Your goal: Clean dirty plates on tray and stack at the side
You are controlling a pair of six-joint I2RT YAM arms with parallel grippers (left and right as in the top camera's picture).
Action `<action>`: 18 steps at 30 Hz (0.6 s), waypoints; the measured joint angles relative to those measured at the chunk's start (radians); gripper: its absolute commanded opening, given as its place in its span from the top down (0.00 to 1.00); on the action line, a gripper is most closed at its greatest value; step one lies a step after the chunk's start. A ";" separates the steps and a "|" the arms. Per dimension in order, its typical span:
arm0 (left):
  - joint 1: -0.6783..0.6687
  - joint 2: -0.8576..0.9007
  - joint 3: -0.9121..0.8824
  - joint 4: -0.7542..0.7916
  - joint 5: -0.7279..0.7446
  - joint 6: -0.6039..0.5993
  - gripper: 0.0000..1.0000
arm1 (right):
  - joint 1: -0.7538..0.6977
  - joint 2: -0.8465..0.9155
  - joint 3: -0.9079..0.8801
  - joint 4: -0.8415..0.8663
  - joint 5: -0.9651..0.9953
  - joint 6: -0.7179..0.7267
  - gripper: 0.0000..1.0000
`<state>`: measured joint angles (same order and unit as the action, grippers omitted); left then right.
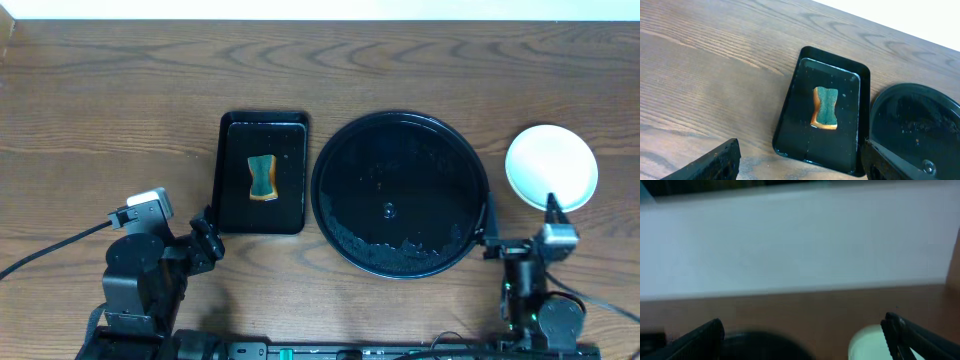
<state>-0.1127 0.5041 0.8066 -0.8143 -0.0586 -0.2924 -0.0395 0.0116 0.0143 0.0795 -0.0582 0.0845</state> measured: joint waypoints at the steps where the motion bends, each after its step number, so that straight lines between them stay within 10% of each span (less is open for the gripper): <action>1: 0.000 0.000 0.000 0.000 0.000 0.000 0.21 | 0.000 0.000 -0.005 -0.042 0.002 -0.006 0.01; 18: 0.000 0.000 0.000 0.000 0.000 0.000 0.22 | 0.000 0.000 -0.008 -0.146 0.005 -0.030 0.01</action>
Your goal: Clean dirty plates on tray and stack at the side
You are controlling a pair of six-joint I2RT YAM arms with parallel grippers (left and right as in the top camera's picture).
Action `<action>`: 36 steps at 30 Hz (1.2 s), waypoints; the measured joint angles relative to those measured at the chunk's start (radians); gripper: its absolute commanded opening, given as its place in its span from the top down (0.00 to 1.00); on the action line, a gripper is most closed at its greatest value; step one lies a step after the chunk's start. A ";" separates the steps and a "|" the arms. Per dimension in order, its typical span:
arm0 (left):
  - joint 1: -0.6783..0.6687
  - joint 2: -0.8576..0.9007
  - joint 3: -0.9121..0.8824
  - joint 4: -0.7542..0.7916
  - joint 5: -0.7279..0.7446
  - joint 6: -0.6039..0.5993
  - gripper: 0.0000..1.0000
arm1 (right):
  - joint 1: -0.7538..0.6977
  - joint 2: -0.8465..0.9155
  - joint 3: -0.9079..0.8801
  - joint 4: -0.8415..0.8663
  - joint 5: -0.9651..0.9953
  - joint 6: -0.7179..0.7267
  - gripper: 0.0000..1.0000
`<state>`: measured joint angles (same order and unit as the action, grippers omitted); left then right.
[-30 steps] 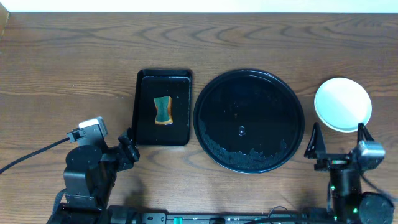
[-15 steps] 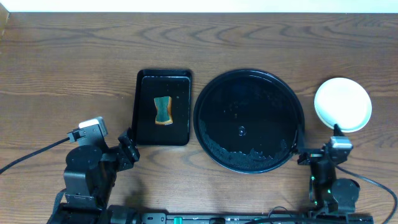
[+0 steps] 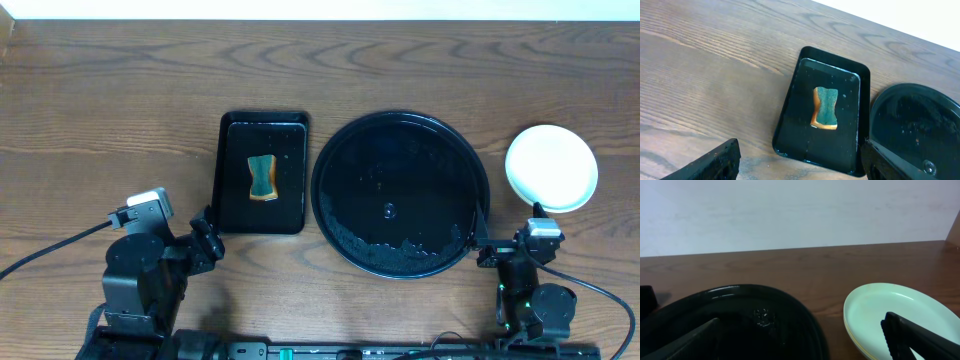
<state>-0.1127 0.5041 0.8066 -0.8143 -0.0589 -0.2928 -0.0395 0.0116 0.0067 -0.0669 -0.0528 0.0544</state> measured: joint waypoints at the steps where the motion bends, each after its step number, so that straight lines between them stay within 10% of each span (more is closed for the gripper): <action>1: 0.000 0.000 0.000 0.000 0.000 0.000 0.22 | 0.000 0.000 0.000 0.000 0.000 0.000 0.01; 36: 0.055 -0.228 -0.236 0.115 0.000 0.025 0.22 | 0.000 0.000 0.000 0.000 0.002 -0.007 0.01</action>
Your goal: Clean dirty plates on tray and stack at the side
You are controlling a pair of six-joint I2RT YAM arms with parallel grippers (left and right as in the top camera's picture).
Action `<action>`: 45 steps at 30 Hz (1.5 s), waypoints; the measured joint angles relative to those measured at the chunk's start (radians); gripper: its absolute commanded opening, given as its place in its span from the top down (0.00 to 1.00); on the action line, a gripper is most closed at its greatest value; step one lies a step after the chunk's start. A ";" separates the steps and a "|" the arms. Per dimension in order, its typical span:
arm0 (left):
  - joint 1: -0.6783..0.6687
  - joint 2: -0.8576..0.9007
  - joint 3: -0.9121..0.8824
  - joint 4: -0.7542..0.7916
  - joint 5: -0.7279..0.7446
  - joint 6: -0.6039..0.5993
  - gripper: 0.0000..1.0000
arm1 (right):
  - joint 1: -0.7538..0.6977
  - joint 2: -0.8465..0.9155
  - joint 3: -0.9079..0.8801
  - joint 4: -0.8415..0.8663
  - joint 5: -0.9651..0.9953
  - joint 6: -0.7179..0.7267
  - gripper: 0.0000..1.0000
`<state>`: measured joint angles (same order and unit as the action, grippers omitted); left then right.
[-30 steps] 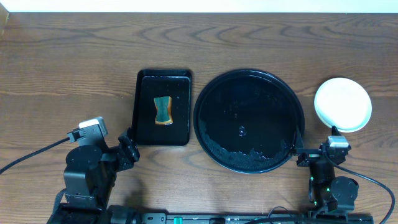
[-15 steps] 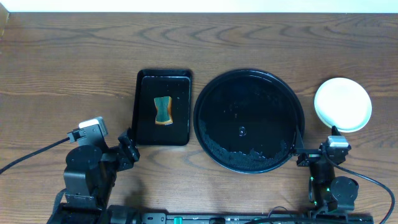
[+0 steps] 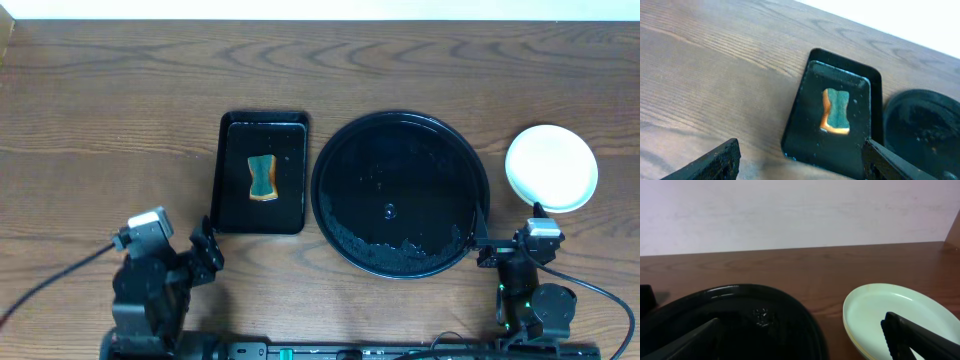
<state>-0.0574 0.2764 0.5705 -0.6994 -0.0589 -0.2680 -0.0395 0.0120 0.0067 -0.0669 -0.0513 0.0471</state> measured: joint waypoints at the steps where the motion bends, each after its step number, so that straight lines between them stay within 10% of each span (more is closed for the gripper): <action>1: 0.007 -0.035 -0.040 0.033 0.000 0.006 0.21 | 0.000 0.000 0.000 0.000 0.000 0.000 0.01; 16: 0.076 -0.266 -0.533 0.851 0.062 0.214 0.22 | 0.000 0.000 0.000 0.000 0.000 0.000 0.01; 45: 0.076 -0.266 -0.557 0.677 0.086 0.332 0.22 | 0.000 -0.001 0.000 0.000 0.000 0.000 0.01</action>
